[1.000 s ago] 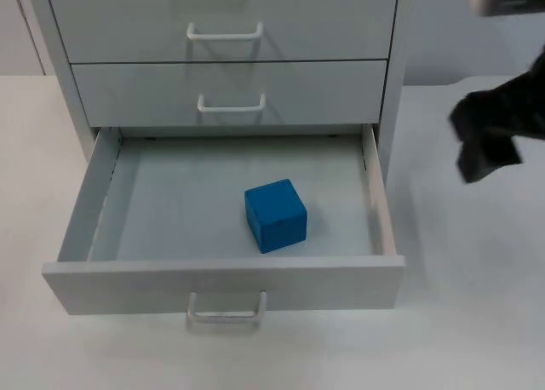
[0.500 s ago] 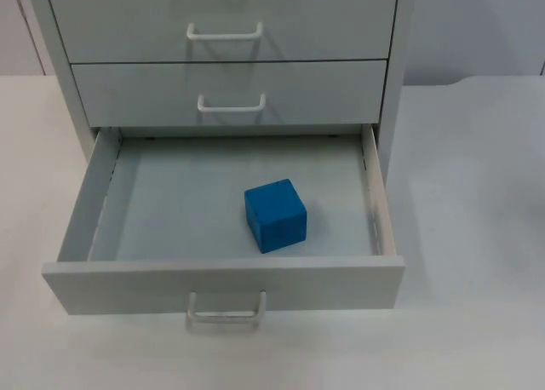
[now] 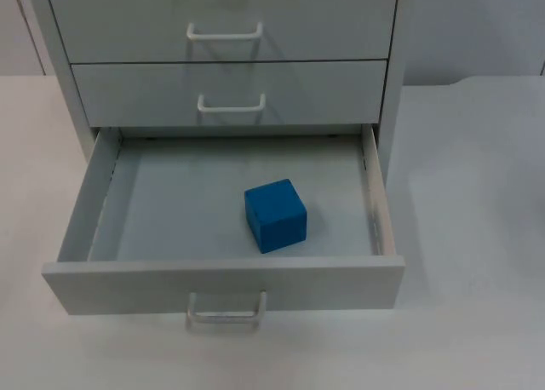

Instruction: Open the drawer with the left hand, place the block into the drawer with the right hand, then close the drawer with the left hand.

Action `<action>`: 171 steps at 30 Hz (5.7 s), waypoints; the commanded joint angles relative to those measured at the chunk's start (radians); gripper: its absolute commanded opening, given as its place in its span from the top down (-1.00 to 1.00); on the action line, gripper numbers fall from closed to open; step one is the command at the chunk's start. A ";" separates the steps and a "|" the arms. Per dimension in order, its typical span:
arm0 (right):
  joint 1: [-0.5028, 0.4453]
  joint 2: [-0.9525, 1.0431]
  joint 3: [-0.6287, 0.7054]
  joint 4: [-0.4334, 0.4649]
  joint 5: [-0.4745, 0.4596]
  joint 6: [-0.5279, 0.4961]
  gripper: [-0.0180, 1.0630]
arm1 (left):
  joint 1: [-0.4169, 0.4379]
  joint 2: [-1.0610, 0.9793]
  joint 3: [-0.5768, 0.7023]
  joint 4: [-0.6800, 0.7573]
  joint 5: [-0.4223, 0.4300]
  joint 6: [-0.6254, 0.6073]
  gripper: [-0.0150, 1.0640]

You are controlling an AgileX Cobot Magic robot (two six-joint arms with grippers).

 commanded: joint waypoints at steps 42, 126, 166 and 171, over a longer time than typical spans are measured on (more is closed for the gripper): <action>-0.007 -0.261 0.003 -0.025 -0.026 -0.023 -0.51 | -0.649 0.352 0.001 0.341 -0.021 -0.135 0.97; -0.007 -0.261 0.003 -0.027 -0.024 -0.023 -0.51 | -0.599 1.284 -0.355 1.897 -0.171 -1.269 0.97; -0.007 -0.261 0.003 -0.027 -0.030 -0.042 -0.51 | -0.838 1.222 -0.430 1.288 -0.068 -0.848 0.97; -0.007 -0.261 0.003 -0.027 -0.030 -0.042 -0.51 | -0.877 1.139 -0.405 1.125 -0.070 -0.744 0.97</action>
